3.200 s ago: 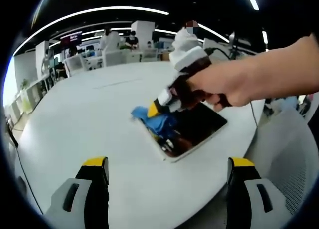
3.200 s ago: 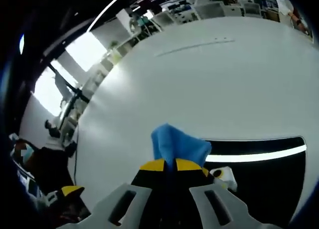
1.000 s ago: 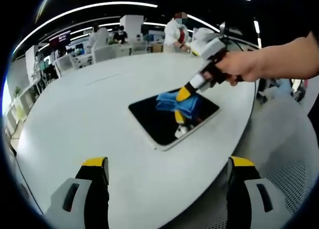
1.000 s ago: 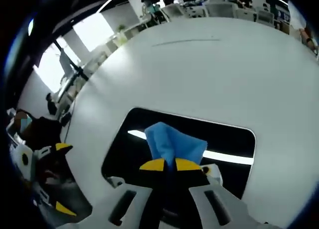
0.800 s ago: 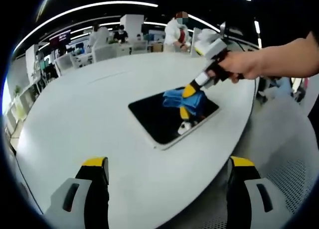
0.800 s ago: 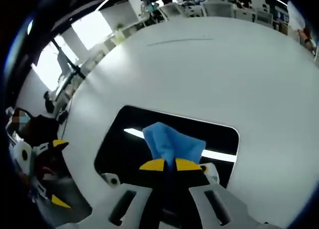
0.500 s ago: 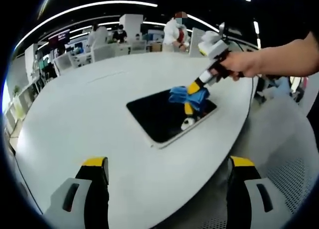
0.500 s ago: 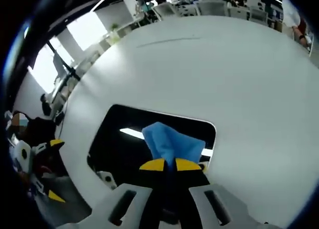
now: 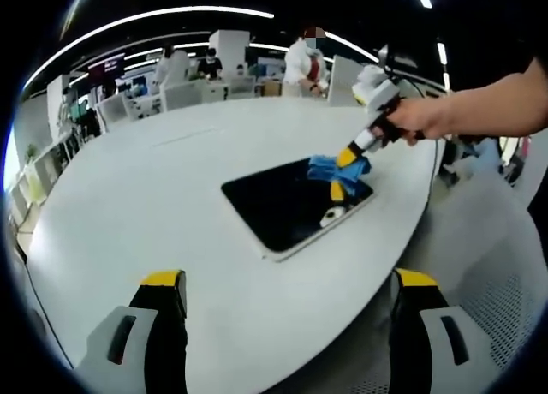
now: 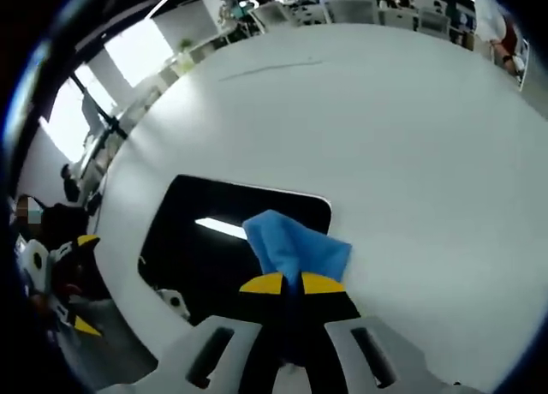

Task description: Wipe the mirror surface with the cleaning cloth until all visible marks leave the cleaned area.

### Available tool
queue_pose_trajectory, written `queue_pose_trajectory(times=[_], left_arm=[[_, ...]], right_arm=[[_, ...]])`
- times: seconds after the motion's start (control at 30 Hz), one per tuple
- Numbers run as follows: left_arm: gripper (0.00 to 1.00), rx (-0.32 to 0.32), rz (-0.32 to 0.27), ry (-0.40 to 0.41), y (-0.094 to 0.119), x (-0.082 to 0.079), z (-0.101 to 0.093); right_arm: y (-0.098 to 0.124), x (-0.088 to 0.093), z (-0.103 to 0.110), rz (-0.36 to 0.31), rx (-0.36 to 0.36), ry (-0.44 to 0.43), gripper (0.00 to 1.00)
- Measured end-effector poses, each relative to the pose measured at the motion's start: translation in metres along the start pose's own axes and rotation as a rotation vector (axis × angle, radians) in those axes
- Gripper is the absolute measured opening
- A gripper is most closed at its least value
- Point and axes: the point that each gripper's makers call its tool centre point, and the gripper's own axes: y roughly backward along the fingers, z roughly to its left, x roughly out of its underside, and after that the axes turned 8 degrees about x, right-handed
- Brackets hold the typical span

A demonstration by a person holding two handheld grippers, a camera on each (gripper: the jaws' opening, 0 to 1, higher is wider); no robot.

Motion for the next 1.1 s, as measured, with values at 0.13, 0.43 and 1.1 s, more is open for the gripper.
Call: queue_pose_trajectory(times=[0.13, 0.43, 1.1], left_arm=[[1.00, -0.017, -0.022, 0.003, 0.002, -0.005, 0.003], [1.00, -0.026, -0.031, 0.012, 0.002, -0.007, 0.006], [0.99, -0.028, -0.024, 0.026, 0.001, -0.005, 0.007]], right_arm=[[0.001, 0.001, -0.005, 0.002, 0.031, -0.017, 0.00], [0.002, 0.004, -0.010, 0.007, 0.042, 0.002, 0.00], [0.011, 0.020, -0.001, -0.007, 0.054, -0.007, 0.01]])
